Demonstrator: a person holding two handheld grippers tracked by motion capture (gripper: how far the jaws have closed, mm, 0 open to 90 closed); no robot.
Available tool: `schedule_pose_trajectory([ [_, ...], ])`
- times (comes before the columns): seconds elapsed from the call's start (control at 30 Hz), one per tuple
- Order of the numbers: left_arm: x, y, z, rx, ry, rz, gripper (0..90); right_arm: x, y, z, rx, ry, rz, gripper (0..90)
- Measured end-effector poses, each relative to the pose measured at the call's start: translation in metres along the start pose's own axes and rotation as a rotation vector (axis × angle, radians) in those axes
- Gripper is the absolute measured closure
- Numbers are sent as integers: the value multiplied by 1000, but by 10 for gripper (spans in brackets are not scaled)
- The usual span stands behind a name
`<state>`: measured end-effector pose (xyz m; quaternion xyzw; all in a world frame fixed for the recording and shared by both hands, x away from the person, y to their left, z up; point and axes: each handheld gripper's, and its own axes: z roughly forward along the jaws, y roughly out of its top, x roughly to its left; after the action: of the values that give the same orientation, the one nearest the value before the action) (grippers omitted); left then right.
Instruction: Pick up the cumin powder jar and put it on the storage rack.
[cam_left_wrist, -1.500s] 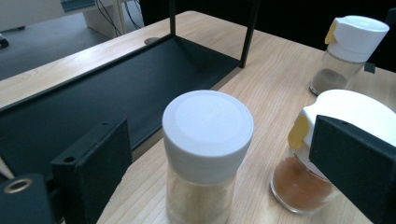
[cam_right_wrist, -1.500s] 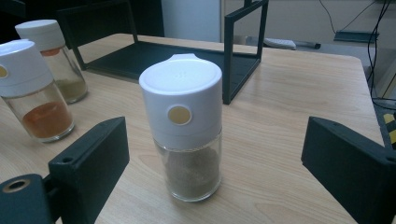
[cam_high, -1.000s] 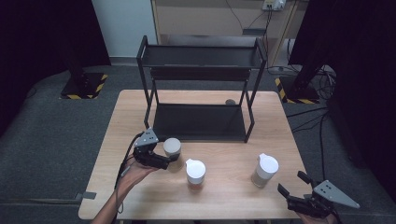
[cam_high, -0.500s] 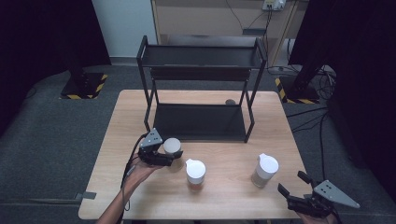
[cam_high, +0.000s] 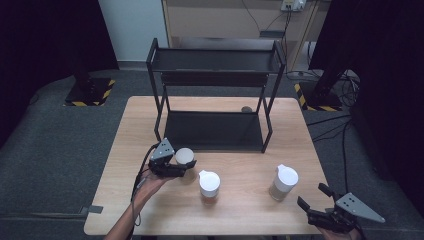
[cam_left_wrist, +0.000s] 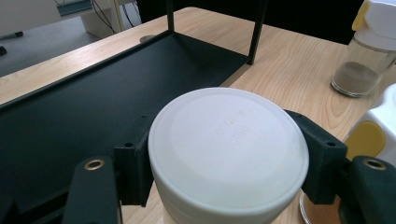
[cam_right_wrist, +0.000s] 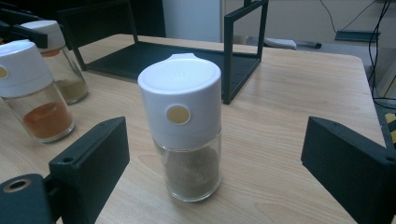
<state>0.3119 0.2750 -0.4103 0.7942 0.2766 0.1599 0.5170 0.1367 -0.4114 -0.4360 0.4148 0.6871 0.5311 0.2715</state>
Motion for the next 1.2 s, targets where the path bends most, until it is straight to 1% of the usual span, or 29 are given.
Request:
schedule_pose_trajectory([
  [0.2,0,1,0,3,-2,3,328,0,0,0,-1,0,1,79],
  [0.33,1,3,0,9,-18,6,329,0,0,0,-2,0,1,78],
  [0.47,2,6,-2,1,-28,7,329,0,0,0,-3,0,1,78],
  [0.63,4,16,-8,-8,-35,13,329,0,-1,-1,-4,1,0,79],
  [0.8,10,28,-15,-28,-41,4,329,0,-1,-1,-5,1,0,79],
  [0.93,13,41,-20,-28,-36,8,329,0,-1,0,-4,1,0,79],
  [1.13,20,54,-27,-46,-29,-17,329,-1,-1,-1,-6,1,1,79],
  [1.2,21,58,-29,-50,-17,-17,329,0,-1,0,-4,2,-1,79],
])
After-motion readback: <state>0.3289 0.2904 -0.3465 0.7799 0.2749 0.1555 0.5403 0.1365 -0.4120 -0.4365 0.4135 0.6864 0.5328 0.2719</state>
